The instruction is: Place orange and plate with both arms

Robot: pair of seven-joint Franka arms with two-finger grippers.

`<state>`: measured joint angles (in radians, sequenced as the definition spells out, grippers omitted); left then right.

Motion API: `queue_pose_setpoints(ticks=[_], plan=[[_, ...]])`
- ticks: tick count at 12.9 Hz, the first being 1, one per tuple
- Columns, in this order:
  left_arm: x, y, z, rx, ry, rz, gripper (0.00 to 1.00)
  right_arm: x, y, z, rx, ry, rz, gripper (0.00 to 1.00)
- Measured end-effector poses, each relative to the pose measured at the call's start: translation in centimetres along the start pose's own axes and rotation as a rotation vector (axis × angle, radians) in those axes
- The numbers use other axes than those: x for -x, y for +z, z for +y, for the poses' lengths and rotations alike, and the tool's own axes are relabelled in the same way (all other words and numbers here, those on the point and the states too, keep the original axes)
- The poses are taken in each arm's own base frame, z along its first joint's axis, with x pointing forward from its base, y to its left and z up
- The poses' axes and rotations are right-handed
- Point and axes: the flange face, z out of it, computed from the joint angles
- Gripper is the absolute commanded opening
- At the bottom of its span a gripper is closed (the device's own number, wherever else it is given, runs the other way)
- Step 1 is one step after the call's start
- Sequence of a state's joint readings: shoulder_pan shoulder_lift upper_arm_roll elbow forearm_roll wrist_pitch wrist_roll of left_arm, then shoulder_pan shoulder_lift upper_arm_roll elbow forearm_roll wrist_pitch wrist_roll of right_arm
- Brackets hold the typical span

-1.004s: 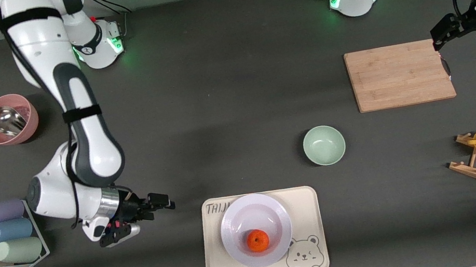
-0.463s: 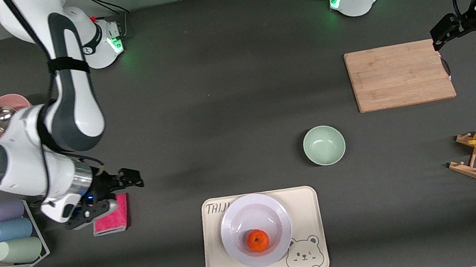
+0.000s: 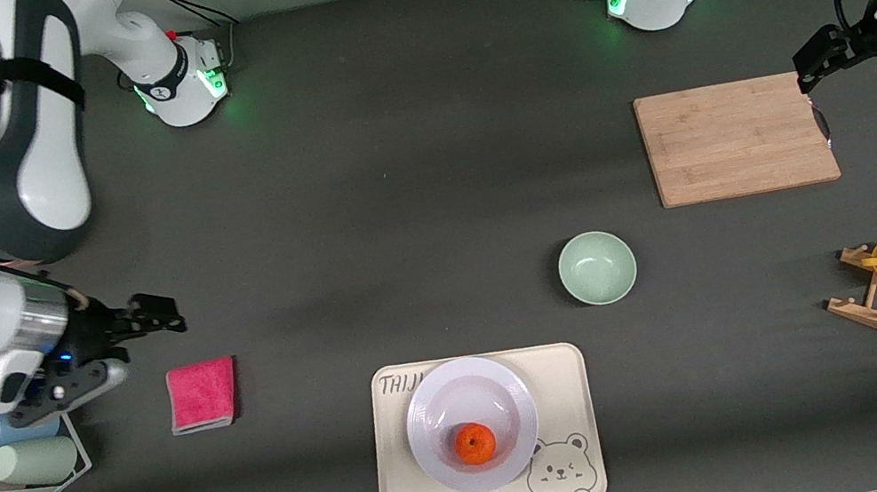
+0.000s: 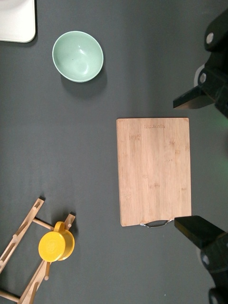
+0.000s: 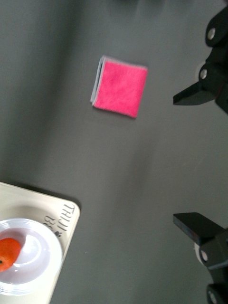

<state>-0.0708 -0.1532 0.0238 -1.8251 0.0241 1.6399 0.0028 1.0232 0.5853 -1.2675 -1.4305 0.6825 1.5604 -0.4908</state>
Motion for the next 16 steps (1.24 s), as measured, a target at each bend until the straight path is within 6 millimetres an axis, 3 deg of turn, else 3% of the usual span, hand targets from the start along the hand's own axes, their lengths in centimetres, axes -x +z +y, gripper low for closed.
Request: queue_pose_setpoints(ticks=[4, 9, 11, 16], plan=[[0.0, 0.0, -0.1, 0.0, -0.002, -0.001, 1.0, 1.9, -5.0, 2.6, 0.044, -0.033, -0.01, 1.0], [0.0, 0.0, -0.4, 0.0, -0.007, -0.004, 1.0, 3.8, -6.8, 5.9, 0.015, -0.086, -0.062, 1.0], [0.1, 0.1, -0.4, 0.0, -0.007, -0.006, 1.0, 4.5, -7.7, 5.7, 0.008, -0.103, -0.068, 1.0], [0.1, 0.1, -0.4, 0.0, -0.007, -0.01, 1.0, 5.9, -8.4, 2.7, -0.015, -0.058, -0.091, 1.0]])
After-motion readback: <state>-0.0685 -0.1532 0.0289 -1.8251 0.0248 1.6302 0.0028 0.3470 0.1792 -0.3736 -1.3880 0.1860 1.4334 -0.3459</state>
